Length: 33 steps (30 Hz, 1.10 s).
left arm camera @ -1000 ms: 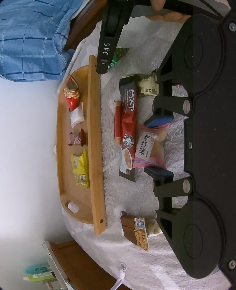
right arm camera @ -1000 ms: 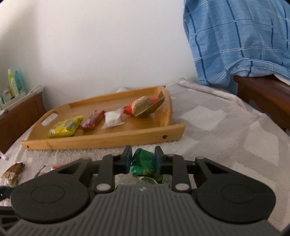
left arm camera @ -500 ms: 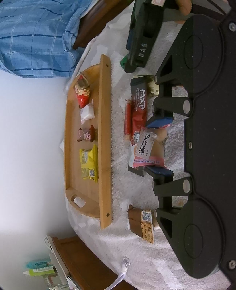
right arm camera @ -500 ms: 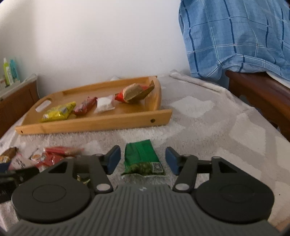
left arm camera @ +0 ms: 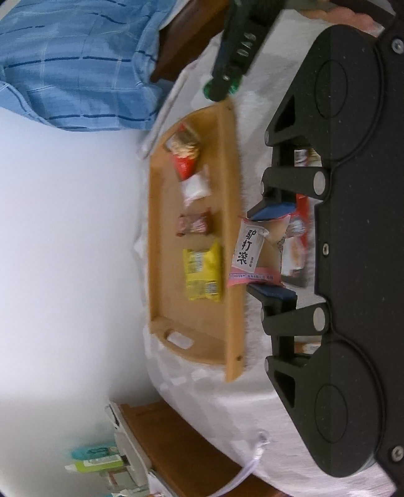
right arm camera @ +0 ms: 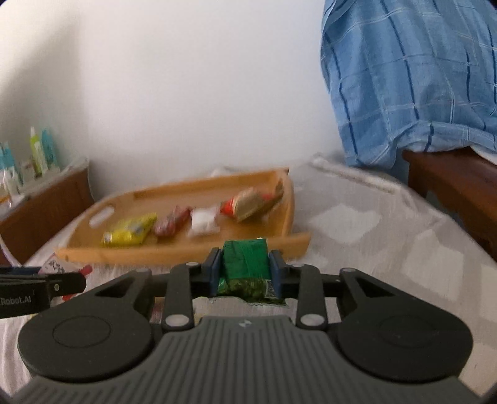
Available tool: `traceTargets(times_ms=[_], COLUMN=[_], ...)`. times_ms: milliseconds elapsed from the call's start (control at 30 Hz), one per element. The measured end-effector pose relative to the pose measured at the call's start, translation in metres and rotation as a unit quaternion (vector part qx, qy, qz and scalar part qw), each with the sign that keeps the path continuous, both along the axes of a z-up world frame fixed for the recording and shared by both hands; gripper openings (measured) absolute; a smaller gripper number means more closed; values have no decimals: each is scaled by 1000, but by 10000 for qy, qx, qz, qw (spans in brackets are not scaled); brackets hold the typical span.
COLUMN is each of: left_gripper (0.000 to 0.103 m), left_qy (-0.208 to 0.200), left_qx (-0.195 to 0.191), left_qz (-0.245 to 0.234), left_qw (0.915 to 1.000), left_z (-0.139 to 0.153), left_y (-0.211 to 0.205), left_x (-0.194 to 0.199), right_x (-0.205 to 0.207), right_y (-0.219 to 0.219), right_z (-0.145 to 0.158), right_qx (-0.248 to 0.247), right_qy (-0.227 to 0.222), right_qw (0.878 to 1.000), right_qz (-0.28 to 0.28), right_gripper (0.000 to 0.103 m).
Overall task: Organize snacks
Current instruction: 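Carry both snacks over the wooden tray and open both tools to release them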
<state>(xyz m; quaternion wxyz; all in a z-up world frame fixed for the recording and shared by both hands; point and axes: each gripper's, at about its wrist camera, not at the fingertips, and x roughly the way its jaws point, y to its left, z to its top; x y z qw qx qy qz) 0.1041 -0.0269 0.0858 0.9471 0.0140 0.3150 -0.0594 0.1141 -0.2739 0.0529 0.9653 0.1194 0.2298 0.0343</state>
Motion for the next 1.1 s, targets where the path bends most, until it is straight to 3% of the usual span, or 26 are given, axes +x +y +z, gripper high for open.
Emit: traceTargets(times_ms=[267,467,633,733,933,1100], left_gripper=[41,41,41,41,41,41], left_qy=[-169,-61,296,505,767,817], left_qx=[-216,-494,-888,-788,-566,-445], left_qz=[96,53,103,91,1,-37], left_qw=[9996,9987,9956,9956,9954,9957], left_z=[29,39,18,-2,-36,-46], left_y=[9,20,24,19,8,4], left_x=[69,147,207,229,241,243], right_x=[81,167,221,239,250,254], right_y=[-23,-32,-22,-14,-13,-11], right_z=[29,27,11,-1,-15,-21], right_qx=[301,558,392,147,12,-76], right_qy=[-362,155,842,1148,1415,1506], right_qw=[9989,9970,9934,9912,9883,9869], right_qz=[55,508,668,643,578,566], right_gripper=[36,36,36,36,36,36])
